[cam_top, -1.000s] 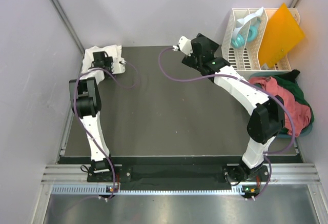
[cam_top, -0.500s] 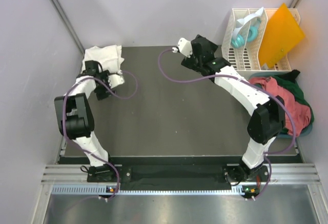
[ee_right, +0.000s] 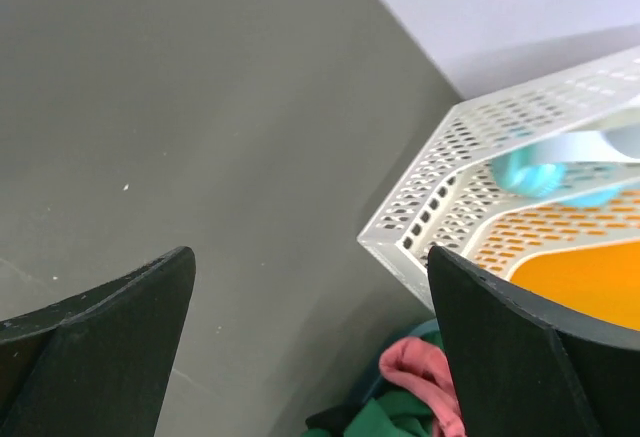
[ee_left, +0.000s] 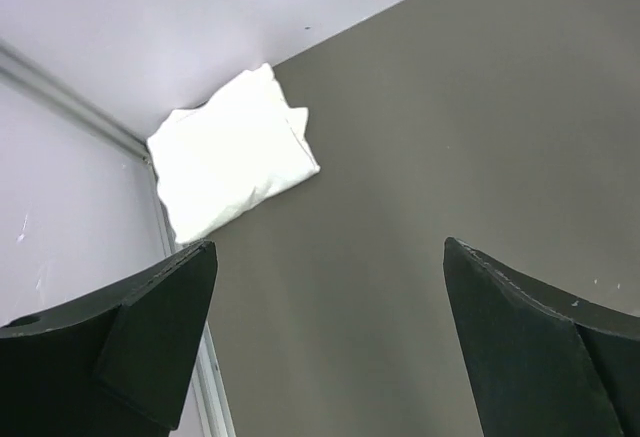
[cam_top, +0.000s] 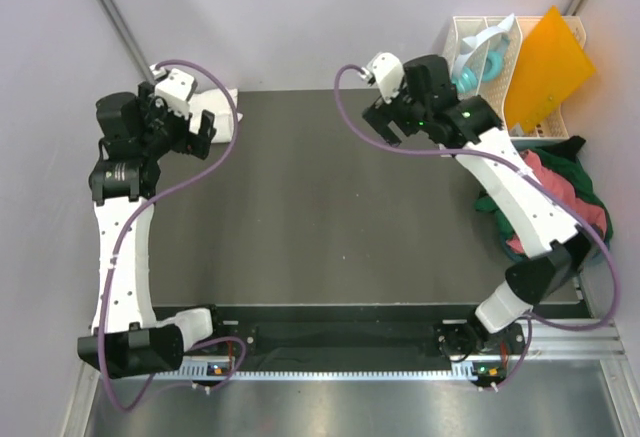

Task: Fold and stack the t-shirts
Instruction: Put the neatly folded tshirt into the corner of the board with the left arm

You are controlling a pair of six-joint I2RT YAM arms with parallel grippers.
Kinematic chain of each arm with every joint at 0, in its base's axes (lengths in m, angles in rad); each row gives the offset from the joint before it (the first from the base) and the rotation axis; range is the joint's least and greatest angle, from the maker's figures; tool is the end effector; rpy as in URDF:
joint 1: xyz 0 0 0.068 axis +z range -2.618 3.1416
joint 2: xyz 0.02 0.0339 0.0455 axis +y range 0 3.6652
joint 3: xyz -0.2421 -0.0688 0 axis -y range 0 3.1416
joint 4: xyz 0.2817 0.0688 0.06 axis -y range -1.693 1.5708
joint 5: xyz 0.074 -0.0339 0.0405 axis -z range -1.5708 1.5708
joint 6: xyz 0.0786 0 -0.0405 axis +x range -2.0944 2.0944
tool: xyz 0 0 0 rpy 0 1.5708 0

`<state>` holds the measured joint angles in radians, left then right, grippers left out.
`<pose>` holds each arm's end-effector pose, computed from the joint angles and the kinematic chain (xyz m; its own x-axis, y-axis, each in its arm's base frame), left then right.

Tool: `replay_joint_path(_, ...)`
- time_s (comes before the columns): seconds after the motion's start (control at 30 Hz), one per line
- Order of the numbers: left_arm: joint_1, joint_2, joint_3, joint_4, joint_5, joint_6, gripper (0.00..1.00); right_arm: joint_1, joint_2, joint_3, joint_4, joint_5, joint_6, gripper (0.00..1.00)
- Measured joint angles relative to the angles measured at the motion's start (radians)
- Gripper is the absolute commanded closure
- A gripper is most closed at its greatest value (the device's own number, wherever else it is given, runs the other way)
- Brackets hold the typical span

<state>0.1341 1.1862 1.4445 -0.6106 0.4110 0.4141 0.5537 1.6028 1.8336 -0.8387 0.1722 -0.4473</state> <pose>0.3246 0.0121 0.4175 -0.2128 0.3435 -0.9147 0.3656 0.8962 0.2514 0.3580 0.2055 0.3918 -0.2657 -0.6652 -0.6978 -0.5694 0.6923 -0.4433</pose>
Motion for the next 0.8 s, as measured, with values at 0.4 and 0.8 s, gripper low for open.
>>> replay_joint_path(0.4, 0.000, 0.000, -0.083, 0.001, -0.084, -0.086, 0.01, -0.064, -0.130, -0.028, 0.010, 0.010, -0.030, 0.00)
replay_joint_path(0.8, 0.000, -0.002, -0.087, 0.002, -0.066, -0.052, 0.01, -0.132, -0.134, -0.064, 0.112, 0.009, -0.058, 0.00)
